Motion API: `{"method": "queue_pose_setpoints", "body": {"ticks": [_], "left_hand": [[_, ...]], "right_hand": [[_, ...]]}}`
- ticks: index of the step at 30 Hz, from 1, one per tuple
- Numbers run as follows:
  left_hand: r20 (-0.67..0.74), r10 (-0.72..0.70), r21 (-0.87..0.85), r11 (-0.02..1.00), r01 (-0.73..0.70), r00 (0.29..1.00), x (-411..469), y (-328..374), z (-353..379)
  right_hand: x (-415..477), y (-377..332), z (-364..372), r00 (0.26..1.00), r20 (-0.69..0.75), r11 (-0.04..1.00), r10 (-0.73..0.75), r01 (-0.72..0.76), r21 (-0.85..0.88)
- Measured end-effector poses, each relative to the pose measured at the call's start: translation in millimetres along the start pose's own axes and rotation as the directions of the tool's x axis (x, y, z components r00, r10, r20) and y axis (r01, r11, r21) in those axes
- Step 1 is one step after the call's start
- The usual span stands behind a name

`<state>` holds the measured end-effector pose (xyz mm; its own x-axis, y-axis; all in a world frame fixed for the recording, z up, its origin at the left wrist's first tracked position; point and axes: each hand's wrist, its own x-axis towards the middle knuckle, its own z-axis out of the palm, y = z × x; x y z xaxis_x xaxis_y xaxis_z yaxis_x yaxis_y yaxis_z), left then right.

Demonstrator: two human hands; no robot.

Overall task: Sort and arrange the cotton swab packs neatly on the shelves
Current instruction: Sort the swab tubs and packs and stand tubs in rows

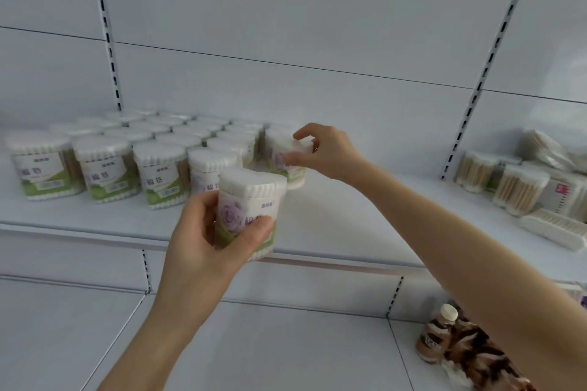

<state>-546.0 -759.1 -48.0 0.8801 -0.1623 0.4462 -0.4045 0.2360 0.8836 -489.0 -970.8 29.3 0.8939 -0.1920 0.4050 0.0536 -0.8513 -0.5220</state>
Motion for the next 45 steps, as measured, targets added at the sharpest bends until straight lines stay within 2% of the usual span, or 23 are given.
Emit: {"method": "queue_pose_setpoints", "body": {"ticks": [13,15,17,19,22,25,29,34,35,36,38,40,42,45], "left_hand": [[0.002,0.028,0.022,0.999,-0.028,1.000,2.6,3.6,-4.6],[0.008,0.024,0.016,1.000,-0.024,1.000,4.4,5.0,-3.6],[0.013,0.024,0.005,1.000,-0.025,1.000,6.9,7.3,-0.8],[0.019,0.029,-0.011,1.000,-0.029,0.999,10.1,9.3,3.1],[0.034,0.028,-0.012,1.000,-0.028,0.999,14.6,10.9,9.1],[0.051,0.042,0.037,0.998,-0.044,0.998,17.8,8.4,14.5],[0.062,0.069,0.105,0.992,-0.076,0.996,19.5,5.8,21.7],[0.136,0.115,0.195,0.971,-0.140,0.984,15.9,2.8,22.9],[0.137,0.169,0.287,0.936,-0.202,0.976,12.7,-1.5,21.5],[0.140,0.256,0.419,0.860,-0.292,0.956,10.3,-8.3,19.9],[0.205,0.435,0.630,0.627,-0.458,0.877,7.8,-25.5,17.2],[0.304,0.495,0.685,0.481,-0.548,0.814,7.4,-37.1,15.3],[0.363,0.492,0.704,0.412,-0.579,0.791,7.7,-42.9,14.3],[0.370,0.481,0.724,0.387,-0.571,0.795,6.6,-42.1,14.1]], "right_hand": [[17.5,-3.5,21.9,0.997,0.071,1.000,-0.001,0.000,0.009],[11.8,-5.3,12.9,1.000,0.027,0.998,0.012,-0.013,0.057],[3.0,-9.9,0.0,0.994,-0.105,0.992,0.009,0.004,0.128],[-11.3,-18.7,-15.7,0.988,-0.156,0.966,0.005,0.035,0.256],[-39.5,-34.6,-35.5,0.998,0.004,0.913,-0.055,0.049,0.405],[-65.2,-49.2,-43.2,0.984,0.102,0.937,-0.144,0.103,0.335],[-84.6,-60.3,-39.7,0.975,0.133,0.951,-0.178,0.135,0.279],[-85.5,-51.9,-39.0,0.990,0.072,0.959,-0.121,0.098,0.267],[-82.3,-46.8,-39.3,0.994,0.041,0.964,-0.098,0.084,0.252],[-77.6,-40.7,-39.2,0.997,0.006,0.971,-0.071,0.068,0.229],[-66.0,-29.3,-36.1,0.999,-0.037,0.983,-0.015,0.022,0.185],[-55.3,-23.9,-27.8,0.999,-0.030,0.988,0.025,-0.020,0.156],[-47.0,-25.0,-16.9,0.999,-0.007,0.992,0.037,-0.036,0.119],[-37.4,-33.0,-3.8,1.000,0.006,0.996,0.030,-0.031,0.078]]}}
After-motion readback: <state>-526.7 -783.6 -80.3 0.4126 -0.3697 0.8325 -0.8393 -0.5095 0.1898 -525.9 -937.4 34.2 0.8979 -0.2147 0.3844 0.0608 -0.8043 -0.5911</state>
